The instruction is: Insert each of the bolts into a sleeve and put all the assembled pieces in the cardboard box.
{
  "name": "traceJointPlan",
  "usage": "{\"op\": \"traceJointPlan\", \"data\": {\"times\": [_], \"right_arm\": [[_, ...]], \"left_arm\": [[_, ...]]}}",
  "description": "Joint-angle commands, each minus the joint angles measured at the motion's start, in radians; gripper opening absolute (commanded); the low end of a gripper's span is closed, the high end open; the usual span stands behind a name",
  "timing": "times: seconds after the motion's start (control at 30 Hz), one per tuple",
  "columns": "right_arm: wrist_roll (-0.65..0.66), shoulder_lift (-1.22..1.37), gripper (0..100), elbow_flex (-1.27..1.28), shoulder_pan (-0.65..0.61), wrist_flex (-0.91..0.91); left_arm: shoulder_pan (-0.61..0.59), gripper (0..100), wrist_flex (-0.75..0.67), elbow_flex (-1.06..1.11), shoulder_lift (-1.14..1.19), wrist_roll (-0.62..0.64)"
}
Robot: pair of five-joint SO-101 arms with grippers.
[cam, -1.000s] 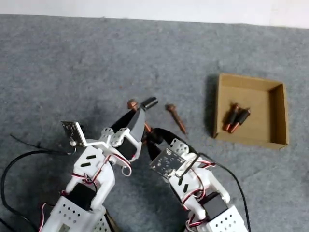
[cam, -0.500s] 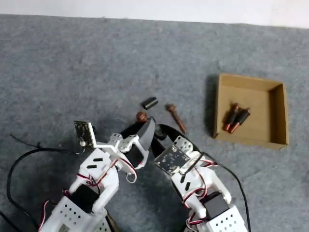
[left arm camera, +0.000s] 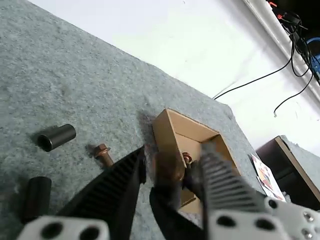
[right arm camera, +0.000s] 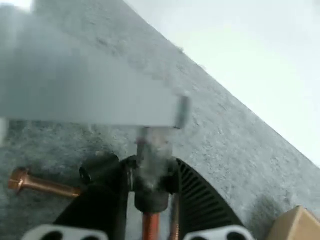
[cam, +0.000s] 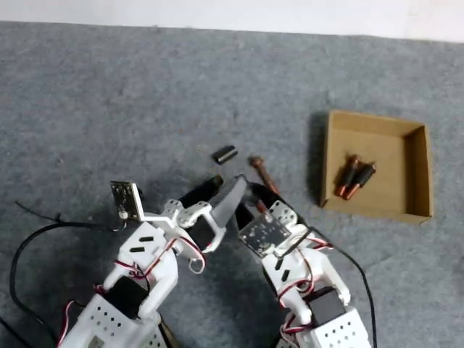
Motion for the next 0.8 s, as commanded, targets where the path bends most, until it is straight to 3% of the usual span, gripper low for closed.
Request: {"op": "traceJointPlan", "data": {"times": [0.0, 0.1, 0.27, 0.37, 0.53, 0.77], "right_arm": [[-0.012, -0.027, 0.5, 0.113, 0.015, -0.047], [-0.012, -0.027, 0.5, 0.114, 0.042, -0.047], [-0.021, -0.027, 0.5, 0.116, 0.097, -0.071], [-0.107, -0.027, 0.5, 0.116, 0.179, -0.114], [-0.261, -0.022, 0.5, 0.116, 0.331, -0.168], [-0.299, -0.016, 0.5, 0.116, 0.460, -0.240]], "left_arm": [[0.004, 23, 0.003, 0.021, -0.010, -0.040], [-0.024, 23, 0.003, 0.019, -0.010, -0.041], [-0.222, 23, -0.003, -0.007, -0.012, 0.077], [-0.315, 23, -0.003, -0.019, -0.012, 0.104], [-0.371, 23, 0.000, -0.018, -0.012, 0.100], [-0.407, 23, 0.003, -0.015, -0.008, 0.100]]}}
